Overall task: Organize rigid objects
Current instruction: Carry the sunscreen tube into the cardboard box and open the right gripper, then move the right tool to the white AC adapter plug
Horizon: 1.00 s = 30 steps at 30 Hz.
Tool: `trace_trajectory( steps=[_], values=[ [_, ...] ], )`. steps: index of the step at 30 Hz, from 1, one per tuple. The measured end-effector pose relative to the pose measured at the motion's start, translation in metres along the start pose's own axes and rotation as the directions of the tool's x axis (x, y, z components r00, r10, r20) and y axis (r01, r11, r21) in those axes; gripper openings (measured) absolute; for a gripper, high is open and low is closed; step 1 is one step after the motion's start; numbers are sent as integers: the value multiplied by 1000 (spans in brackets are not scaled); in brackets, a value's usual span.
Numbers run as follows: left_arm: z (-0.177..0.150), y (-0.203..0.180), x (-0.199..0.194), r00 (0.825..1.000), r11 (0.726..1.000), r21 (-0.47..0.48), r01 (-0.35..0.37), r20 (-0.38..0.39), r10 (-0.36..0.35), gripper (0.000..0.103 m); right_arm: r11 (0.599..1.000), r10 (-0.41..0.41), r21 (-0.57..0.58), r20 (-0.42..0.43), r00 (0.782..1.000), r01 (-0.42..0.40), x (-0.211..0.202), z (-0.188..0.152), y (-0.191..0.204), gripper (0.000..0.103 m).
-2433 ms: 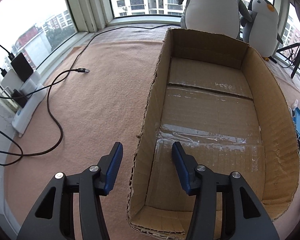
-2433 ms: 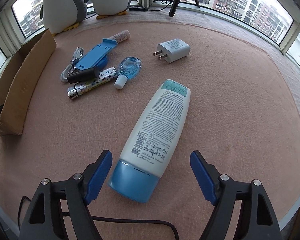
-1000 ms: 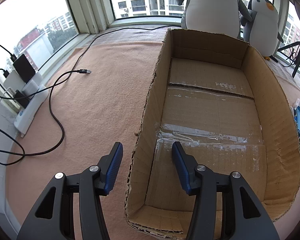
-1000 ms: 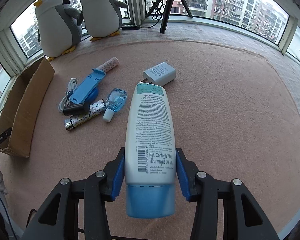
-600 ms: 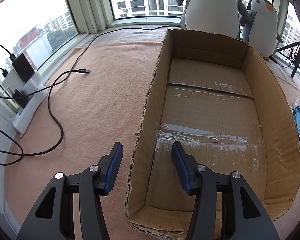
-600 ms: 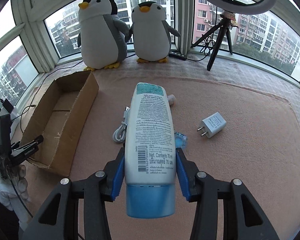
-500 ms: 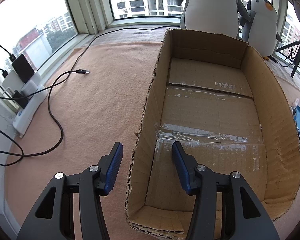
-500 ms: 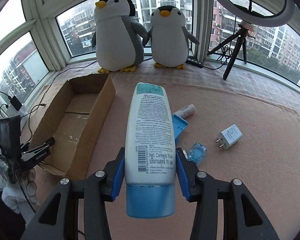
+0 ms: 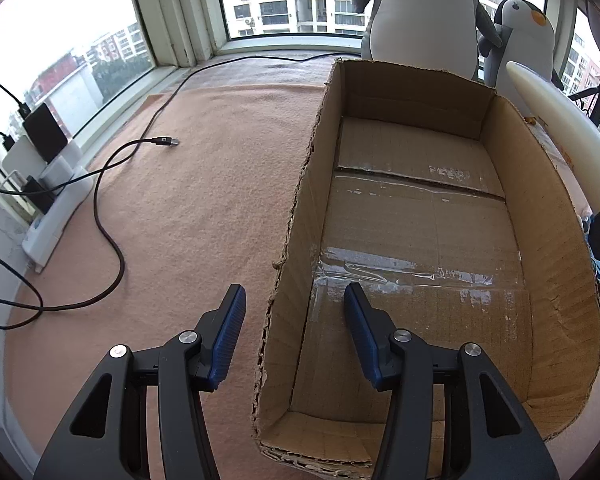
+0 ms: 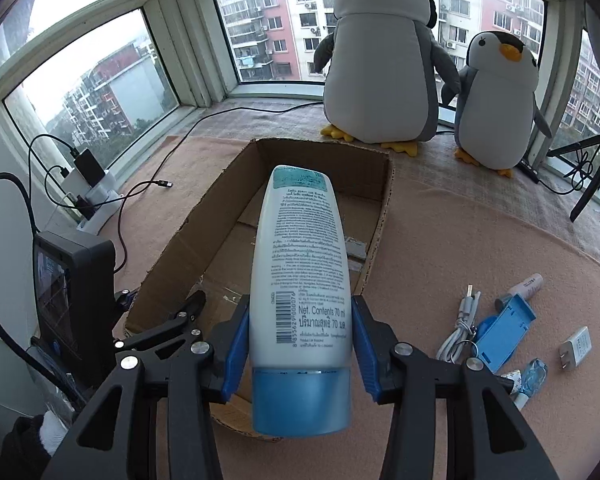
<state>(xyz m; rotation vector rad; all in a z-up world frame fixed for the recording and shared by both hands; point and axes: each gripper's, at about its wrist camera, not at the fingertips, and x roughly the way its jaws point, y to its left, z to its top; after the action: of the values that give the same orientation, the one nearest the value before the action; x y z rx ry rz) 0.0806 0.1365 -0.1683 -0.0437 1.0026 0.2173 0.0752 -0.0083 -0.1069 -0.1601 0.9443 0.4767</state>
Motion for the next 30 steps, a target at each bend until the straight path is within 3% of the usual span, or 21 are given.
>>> trace_trajectory(
  steps=[10, 12, 14, 30],
  values=[
    [0, 0, 0, 1000, 1000, -1, 0, 1, 0, 50, 999, 32, -3, -16, 999, -32, 14, 2, 7, 44],
    [0, 0, 0, 1000, 1000, -1, 1, 1, -1, 51, 999, 40, -1, -14, 999, -40, 13, 2, 6, 59],
    [0, 0, -1, 1000, 1000, 0, -2, 2, 2, 50, 1000, 27, 0, -3, 1000, -27, 10, 2, 5, 64],
    [0, -2, 0, 1000, 1000, 8, -14, 4, 14, 48, 999, -31, 37, 40, 999, 30, -23, -11, -31, 64]
  ],
)
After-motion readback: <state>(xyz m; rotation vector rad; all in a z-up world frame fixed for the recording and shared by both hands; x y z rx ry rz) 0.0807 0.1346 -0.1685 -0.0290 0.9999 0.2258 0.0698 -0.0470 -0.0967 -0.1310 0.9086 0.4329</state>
